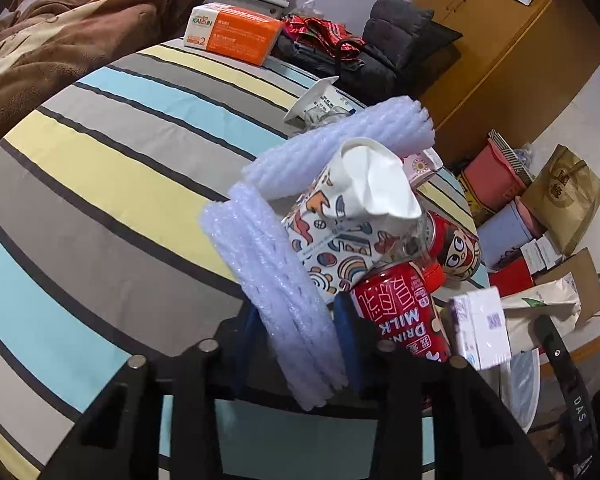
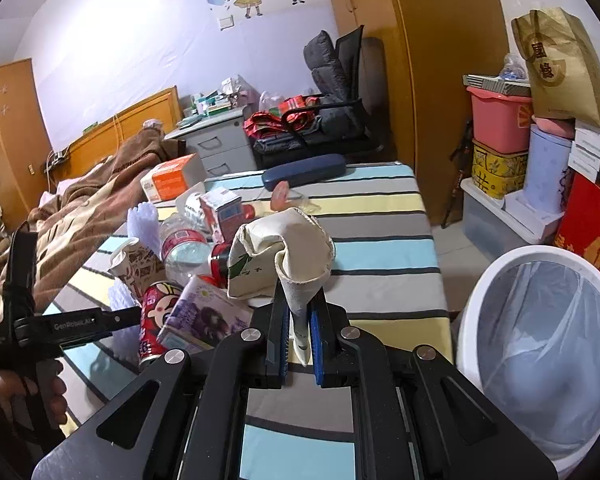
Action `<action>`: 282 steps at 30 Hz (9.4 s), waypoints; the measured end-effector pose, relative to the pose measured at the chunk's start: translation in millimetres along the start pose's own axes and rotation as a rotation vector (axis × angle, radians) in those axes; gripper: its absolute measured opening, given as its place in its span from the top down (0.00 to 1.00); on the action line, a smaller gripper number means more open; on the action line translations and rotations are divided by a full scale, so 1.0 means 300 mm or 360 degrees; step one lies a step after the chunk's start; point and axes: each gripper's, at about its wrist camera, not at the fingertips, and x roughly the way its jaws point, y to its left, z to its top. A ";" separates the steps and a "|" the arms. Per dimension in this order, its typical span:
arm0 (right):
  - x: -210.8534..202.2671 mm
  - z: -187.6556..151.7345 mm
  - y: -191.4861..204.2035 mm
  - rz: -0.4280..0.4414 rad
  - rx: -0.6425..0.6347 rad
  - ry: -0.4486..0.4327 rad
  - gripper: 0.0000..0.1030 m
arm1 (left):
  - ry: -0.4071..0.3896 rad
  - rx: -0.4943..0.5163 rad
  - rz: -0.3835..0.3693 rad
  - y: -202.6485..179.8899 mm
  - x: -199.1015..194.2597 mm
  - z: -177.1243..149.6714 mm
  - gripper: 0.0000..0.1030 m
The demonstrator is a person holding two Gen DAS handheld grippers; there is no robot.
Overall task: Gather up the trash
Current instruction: 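Carry the foam net and paper bag with both tools over the white bin, then open both tools to drop the foam net and paper bag into the bin, then move both tools back to the table toward the remaining trash, then grasp the patterned paper cup with the left tool while the right tool grasps the purple grape milk carton, then carry the paper cup and grape carton with both tools over the bin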
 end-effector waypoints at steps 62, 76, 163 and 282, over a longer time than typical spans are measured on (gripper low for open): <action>-0.271 -0.131 -0.493 -0.0722 0.0327 0.0118 0.90 | 0.0186 0.1312 -0.0550 -1.072 0.078 -0.425 0.56; -0.279 -0.137 -0.501 -0.0711 0.0379 0.0118 0.48 | 0.0122 0.1251 -0.0516 -1.029 0.035 -0.404 0.37; 0.076 -0.039 0.103 -0.0120 -0.0039 0.0193 0.40 | -0.0173 0.0578 -0.0081 -0.152 0.014 0.057 0.48; -0.176 -0.032 -0.083 -0.0290 0.0295 -0.0001 0.46 | -0.0365 0.0818 -0.0210 -0.496 -0.231 -0.135 0.59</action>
